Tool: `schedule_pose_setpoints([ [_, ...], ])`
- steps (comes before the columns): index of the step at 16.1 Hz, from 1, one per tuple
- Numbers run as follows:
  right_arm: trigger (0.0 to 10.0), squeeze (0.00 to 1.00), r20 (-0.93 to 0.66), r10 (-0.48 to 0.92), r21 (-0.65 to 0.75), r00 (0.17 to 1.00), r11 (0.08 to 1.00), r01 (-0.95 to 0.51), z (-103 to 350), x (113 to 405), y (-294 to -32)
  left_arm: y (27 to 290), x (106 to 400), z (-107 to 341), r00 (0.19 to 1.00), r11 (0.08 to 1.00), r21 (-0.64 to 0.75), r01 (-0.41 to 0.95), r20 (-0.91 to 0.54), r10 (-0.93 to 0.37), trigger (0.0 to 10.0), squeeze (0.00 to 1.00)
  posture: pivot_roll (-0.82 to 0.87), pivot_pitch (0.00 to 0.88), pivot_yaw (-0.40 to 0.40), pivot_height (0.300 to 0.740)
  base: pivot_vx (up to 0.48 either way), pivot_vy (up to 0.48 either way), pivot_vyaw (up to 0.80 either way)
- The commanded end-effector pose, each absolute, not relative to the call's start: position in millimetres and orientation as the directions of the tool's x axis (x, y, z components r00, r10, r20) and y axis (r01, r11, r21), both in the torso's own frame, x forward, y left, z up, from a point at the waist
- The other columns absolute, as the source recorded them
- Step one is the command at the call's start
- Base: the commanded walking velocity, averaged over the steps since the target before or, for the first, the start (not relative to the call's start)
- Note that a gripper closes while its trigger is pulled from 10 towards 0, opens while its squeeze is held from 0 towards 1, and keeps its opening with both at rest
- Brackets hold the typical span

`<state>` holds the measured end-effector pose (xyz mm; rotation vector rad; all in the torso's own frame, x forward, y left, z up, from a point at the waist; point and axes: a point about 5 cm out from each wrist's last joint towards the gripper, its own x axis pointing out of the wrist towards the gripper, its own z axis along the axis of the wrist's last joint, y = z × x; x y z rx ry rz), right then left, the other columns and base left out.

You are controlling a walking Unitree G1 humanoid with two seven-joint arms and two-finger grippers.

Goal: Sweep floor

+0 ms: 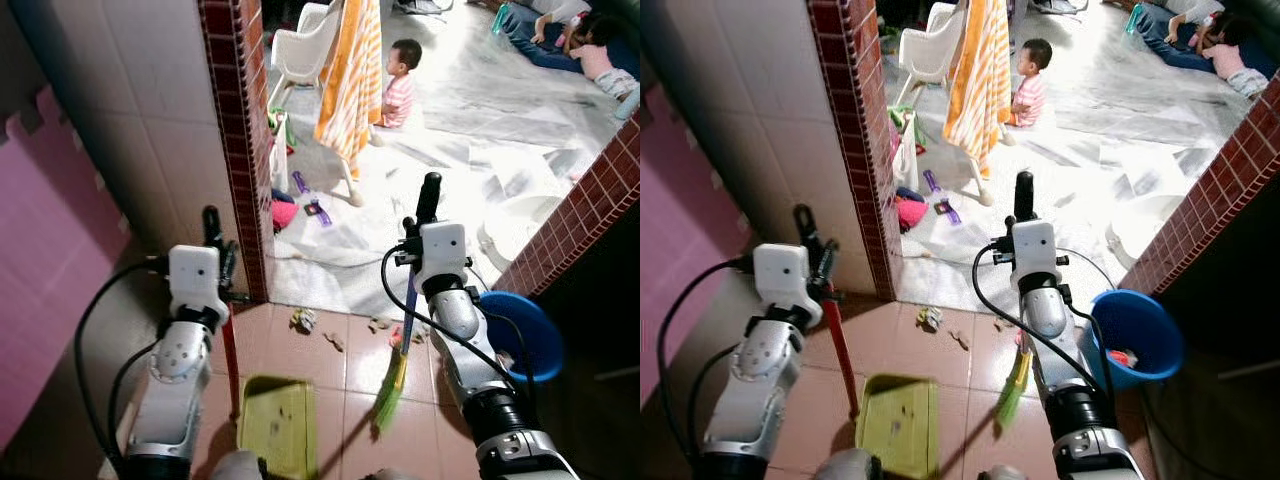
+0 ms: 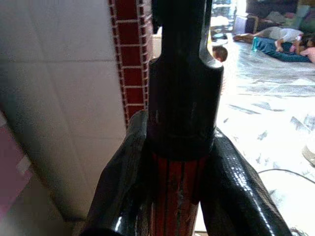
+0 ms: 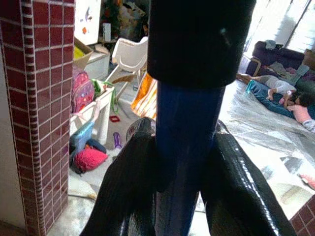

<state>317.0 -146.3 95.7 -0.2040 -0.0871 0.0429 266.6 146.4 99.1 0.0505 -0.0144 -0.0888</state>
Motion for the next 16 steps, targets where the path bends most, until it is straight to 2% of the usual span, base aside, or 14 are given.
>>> schedule_pose_setpoints([
  [1, 10.0, 0.00, 0.172, 0.059, -0.225, 0.983, 0.974, -0.019, 117.3, 325.6, -147.6, 143.2, 270.2, 110.8, 0.992, 0.994, 0.051, 0.094, 0.077, -0.097, 10.0, 0.00, 0.02, 0.000, -0.031, 0.740, 0.330, 0.000, 0.00],
  [6, 10.0, 0.00, 0.222, 0.080, -0.261, 0.972, 0.965, -0.020, 128.5, 328.8, -147.0, 141.3, 270.4, 110.9, 0.991, 0.994, 0.043, 0.100, 0.083, -0.103, 10.0, 0.00, 0.01, 0.000, -0.033, 0.740, 0.358, 0.000, 0.00],
  [14, 10.0, 0.00, 0.258, 0.123, -0.292, 0.958, 0.955, -0.043, 136.3, 330.5, -142.9, 135.0, 272.6, 113.3, 0.988, 0.993, 0.040, 0.113, 0.100, -0.117, 10.0, 0.00, 0.00, 0.000, -0.037, 0.740, 0.480, 0.000, 0.00],
  [16, 10.0, 0.00, 0.265, 0.144, -0.287, 0.954, 0.956, -0.064, 138.8, 331.2, -139.1, 134.8, 271.8, 113.4, 0.988, 0.994, 0.033, 0.108, 0.103, -0.111, 10.0, 0.00, 0.00, 0.000, -0.038, 0.740, 0.176, 0.000, 0.00],
])
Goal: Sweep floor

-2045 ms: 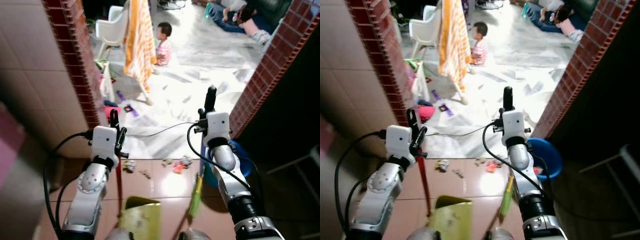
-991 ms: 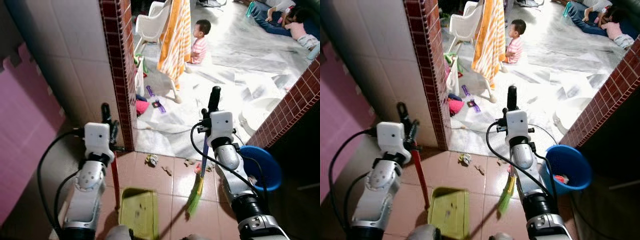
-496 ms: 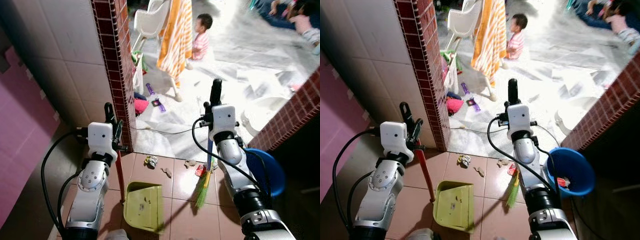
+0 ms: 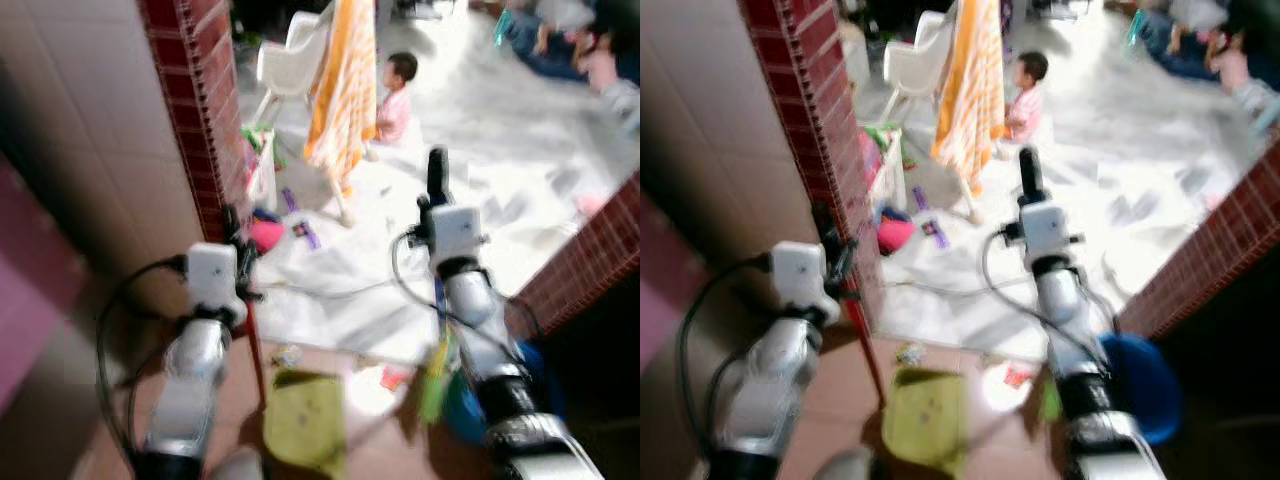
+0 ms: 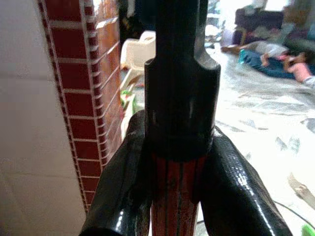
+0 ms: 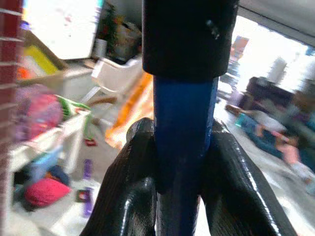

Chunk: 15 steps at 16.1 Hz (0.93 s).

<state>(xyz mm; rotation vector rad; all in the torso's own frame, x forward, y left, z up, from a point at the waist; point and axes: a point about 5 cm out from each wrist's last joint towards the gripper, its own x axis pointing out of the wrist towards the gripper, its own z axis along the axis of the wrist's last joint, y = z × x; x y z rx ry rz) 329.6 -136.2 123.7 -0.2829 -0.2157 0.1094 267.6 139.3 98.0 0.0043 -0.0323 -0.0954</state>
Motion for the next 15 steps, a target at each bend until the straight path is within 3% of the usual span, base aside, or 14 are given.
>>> schedule_pose_setpoints([
  [1, 10.0, 0.00, 0.266, 0.151, -0.283, 0.952, 0.956, -0.072, 139.3, 331.4, -137.2, 135.3, 271.4, 113.3, 0.989, 0.994, 0.030, 0.103, 0.105, -0.106, 10.0, 0.00, 0.01, 0.000, -0.040, 0.740, 0.000, 0.000, 0.00],
  [8, 10.0, 0.00, 0.257, 0.194, -0.296, 0.947, 0.948, -0.114, 140.4, 334.0, -129.9, 136.4, 270.4, 111.5, 0.990, 0.994, 0.039, 0.099, 0.097, -0.102, 10.0, 0.00, 0.01, 0.000, -0.040, 0.740, 0.000, 0.000, 0.00],
  [15, 10.0, 0.00, 0.249, 0.228, -0.406, 0.941, 0.907, -0.113, 136.8, 336.5, -124.6, 136.1, 268.8, 110.3, 0.991, 0.995, 0.046, 0.091, 0.090, -0.094, 10.0, 0.00, 0.03, 0.000, -0.049, 0.740, 0.000, 0.000, 0.00],
])
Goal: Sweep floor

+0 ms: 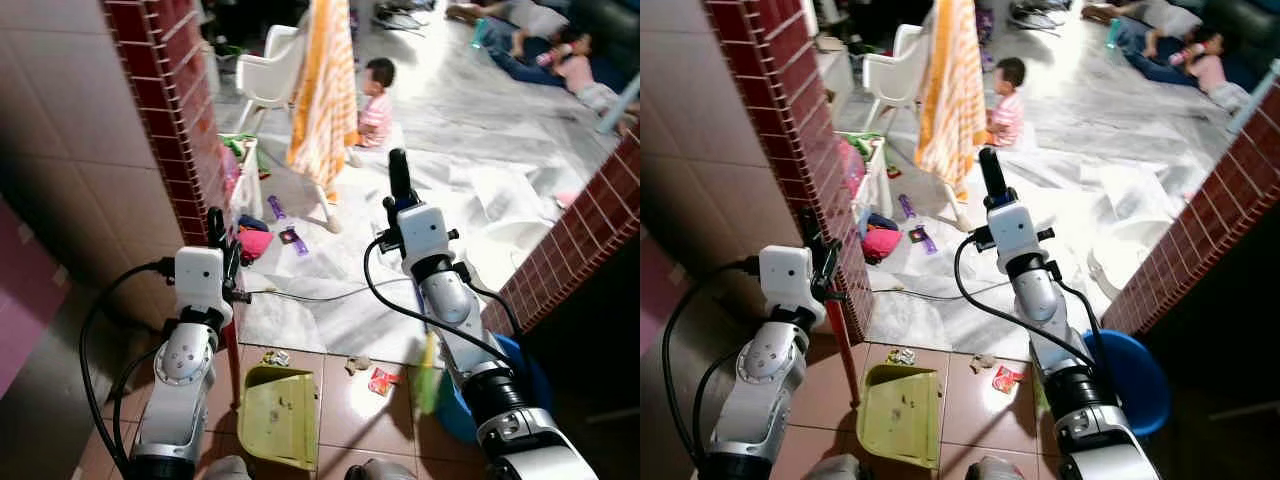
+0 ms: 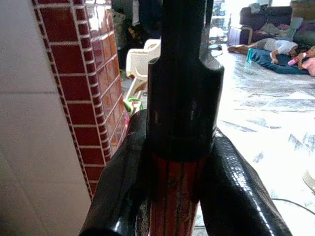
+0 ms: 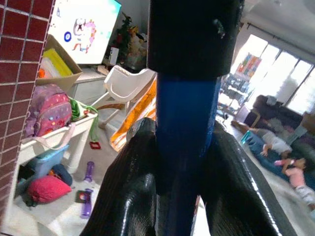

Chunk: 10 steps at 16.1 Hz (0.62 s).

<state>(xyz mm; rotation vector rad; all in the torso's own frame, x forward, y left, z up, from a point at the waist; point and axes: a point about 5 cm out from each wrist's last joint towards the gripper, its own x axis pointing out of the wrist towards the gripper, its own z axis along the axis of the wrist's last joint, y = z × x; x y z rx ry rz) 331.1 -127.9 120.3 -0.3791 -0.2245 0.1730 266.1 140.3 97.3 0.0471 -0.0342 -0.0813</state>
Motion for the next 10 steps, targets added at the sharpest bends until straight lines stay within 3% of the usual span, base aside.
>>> schedule_pose_setpoints([
  [1, 10.0, 0.00, 0.238, 0.217, -0.428, 0.947, 0.899, -0.098, 134.1, 338.3, -124.8, 137.3, 266.4, 109.0, 0.994, 0.996, 0.054, 0.074, 0.079, -0.078, 10.0, 0.00, 0.03, 0.000, -0.051, 0.740, 0.000, 0.000, 0.00],
  [5, 10.0, 0.00, 0.215, 0.225, -0.494, 0.950, 0.864, -0.093, 127.0, 340.7, -111.2, 138.4, 247.4, 109.0, 0.996, 0.996, 0.064, 0.062, 0.058, -0.066, 10.0, 0.00, 0.05, 0.000, -0.050, 0.740, 0.000, 0.000, 0.00],
  [10, 10.0, 0.00, 0.150, 0.266, -0.563, 0.952, 0.815, -0.139, 107.8, 338.5, -84.3, 144.9, 217.0, 123.9, 0.999, 0.997, 0.070, 0.040, 0.026, -0.042, 10.0, 0.00, 0.14, 0.129, -0.057, 0.740, 0.000, 0.000, 0.00],
])
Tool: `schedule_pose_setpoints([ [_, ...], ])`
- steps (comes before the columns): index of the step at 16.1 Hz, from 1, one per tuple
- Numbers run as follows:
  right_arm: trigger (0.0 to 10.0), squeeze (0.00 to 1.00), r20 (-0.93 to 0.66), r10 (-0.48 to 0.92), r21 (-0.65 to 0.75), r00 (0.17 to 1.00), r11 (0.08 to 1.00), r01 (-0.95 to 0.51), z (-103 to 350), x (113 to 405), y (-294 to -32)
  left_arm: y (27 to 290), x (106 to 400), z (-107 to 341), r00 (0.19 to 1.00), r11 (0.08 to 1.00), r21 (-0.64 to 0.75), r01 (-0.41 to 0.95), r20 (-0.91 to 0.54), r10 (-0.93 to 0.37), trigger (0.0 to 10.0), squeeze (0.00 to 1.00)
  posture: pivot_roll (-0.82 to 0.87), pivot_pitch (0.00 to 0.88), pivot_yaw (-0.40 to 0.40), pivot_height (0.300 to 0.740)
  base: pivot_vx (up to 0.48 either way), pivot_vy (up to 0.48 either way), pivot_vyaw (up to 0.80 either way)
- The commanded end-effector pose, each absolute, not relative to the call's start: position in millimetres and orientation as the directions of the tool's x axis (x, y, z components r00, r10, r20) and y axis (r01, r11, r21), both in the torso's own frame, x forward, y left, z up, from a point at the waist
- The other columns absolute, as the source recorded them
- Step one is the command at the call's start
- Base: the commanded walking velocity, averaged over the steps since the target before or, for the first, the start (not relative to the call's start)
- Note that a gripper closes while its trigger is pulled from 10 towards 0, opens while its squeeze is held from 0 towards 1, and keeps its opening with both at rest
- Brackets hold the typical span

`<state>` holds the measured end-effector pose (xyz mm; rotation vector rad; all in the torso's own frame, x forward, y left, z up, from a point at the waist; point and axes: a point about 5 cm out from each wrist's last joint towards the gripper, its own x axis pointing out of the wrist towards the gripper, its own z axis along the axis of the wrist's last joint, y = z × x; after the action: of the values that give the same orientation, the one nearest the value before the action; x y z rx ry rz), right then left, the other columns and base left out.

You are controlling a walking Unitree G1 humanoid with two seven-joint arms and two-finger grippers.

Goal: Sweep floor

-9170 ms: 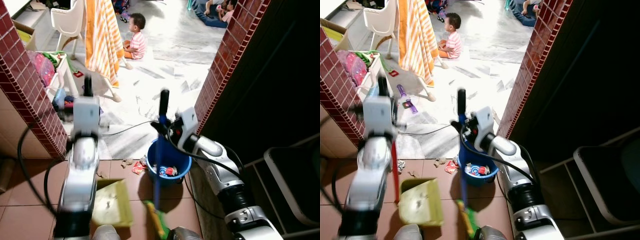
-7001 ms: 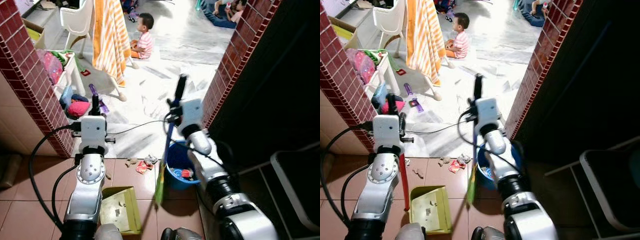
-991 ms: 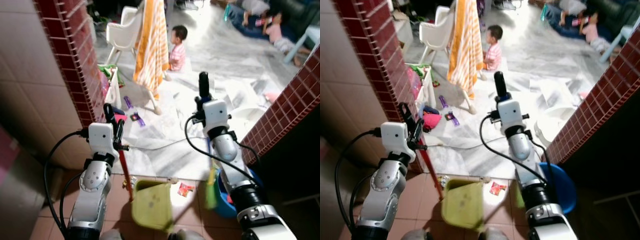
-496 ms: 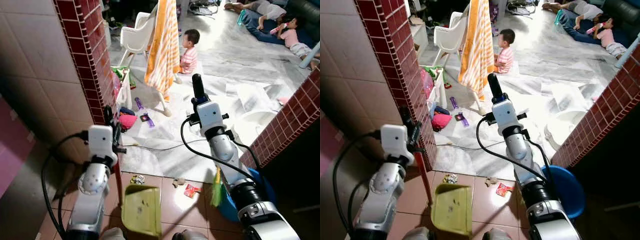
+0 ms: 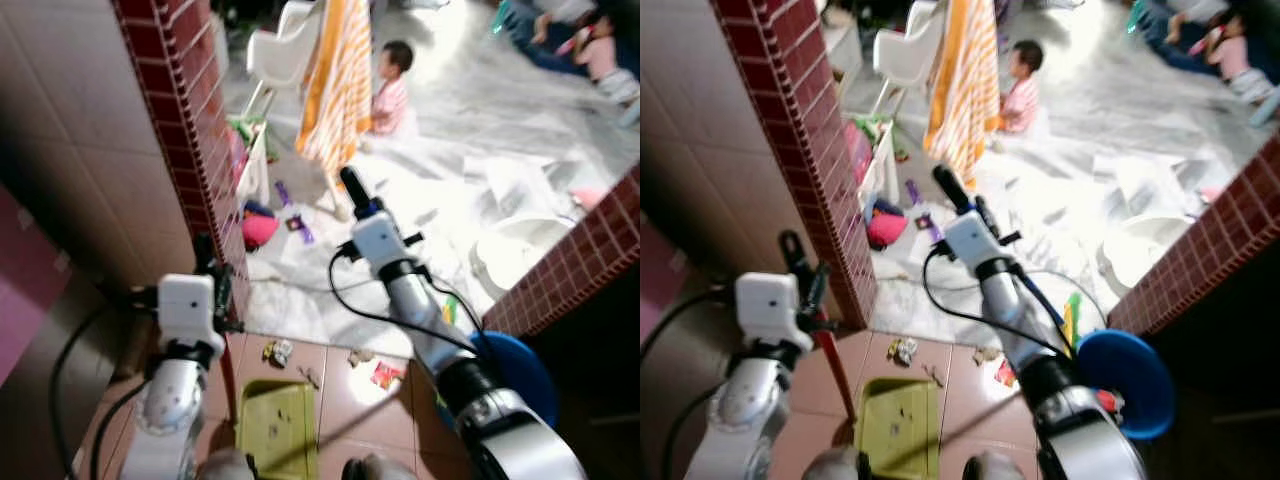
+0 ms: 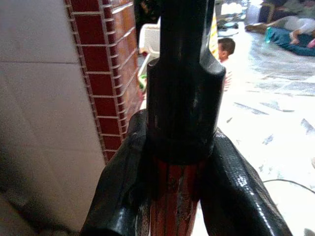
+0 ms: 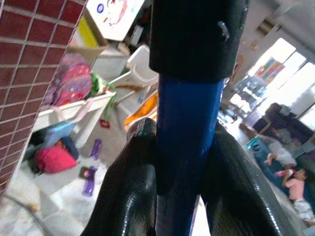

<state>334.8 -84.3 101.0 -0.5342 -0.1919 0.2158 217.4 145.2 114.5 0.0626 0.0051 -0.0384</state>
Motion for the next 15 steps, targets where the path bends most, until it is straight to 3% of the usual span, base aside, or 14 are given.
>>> schedule_pose_setpoints([
  [1, 10.0, 0.00, 0.129, 0.273, -0.571, 0.953, 0.806, -0.153, 103.4, 337.9, -78.0, 147.6, 213.4, 127.3, 0.999, 0.997, 0.071, 0.029, 0.023, -0.031, 10.0, 0.00, 0.15, 0.157, -0.060, 0.740, 0.000, 0.000, 0.00],
  [6, 10.0, 0.00, 0.000, 0.288, -0.541, 0.958, 0.805, -0.242, 83.4, 333.0, -51.8, 148.8, 202.2, 133.9, 1.000, 0.998, 0.068, 0.013, -0.008, -0.012, 10.0, 0.00, 0.17, 0.196, -0.065, 0.740, 0.000, 0.000, 0.00],
  [8, 10.0, 0.00, -0.038, 0.320, -0.342, 0.947, 0.886, -0.313, 82.0, 330.5, -41.5, 146.8, 202.7, 135.2, 1.000, 0.998, 0.064, 0.022, -0.023, -0.020, 10.0, 0.00, 0.16, 0.188, -0.068, 0.740, 0.000, 0.000, 0.00],
  [11, 10.0, 0.00, -0.007, 0.425, -0.099, 0.905, 0.901, -0.423, 93.2, 327.6, -29.2, 145.5, 212.4, 135.3, 1.000, 0.998, 0.062, 0.027, -0.017, -0.026, 10.0, 0.00, 0.14, 0.161, -0.074, 0.740, 0.000, 0.000, 0.00],
  [12, 10.0, 0.00, 0.025, 0.453, -0.077, 0.891, 0.890, -0.450, 99.2, 326.2, -27.9, 144.4, 215.1, 136.0, 1.000, 0.998, 0.062, 0.026, -0.010, -0.026, 10.0, 0.00, 0.13, 0.152, -0.076, 0.740, 0.000, 0.000, 0.00],
  [15, 10.0, 0.00, 0.113, 0.459, -0.226, 0.881, 0.875, -0.427, 112.4, 327.7, -37.1, 141.8, 224.0, 136.7, 1.000, 0.998, 0.059, 0.018, 0.003, -0.019, 10.0, 0.00, 0.12, 0.113, -0.086, 0.740, 0.000, 0.000, 0.00],
])
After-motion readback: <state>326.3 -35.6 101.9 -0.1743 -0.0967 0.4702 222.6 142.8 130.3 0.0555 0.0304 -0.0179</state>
